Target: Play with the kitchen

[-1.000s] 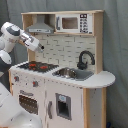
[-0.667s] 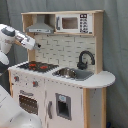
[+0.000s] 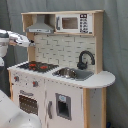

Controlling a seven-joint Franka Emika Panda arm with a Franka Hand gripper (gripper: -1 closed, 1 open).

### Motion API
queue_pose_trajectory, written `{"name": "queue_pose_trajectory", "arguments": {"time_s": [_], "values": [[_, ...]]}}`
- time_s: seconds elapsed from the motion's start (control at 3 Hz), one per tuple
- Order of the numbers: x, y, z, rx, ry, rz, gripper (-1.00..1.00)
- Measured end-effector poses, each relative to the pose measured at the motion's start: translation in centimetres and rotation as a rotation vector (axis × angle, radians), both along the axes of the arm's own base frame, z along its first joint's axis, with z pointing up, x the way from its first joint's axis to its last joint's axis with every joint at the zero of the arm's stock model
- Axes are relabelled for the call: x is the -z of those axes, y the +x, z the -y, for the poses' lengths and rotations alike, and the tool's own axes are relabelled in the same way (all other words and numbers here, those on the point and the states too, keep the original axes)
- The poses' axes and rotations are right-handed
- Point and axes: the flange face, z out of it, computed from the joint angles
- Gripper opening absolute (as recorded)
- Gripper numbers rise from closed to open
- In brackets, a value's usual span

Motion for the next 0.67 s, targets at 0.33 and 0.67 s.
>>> {"name": "queue_pose_trajectory", "arguments": {"time_s": [0.33,0.67], "values": [[-0.10,-0.06,-1.44,-0.088,-0.024,0.053,1.00],[0.13,0.09,-2.22,-0.159,-0.049,0.102,1.00]]}}
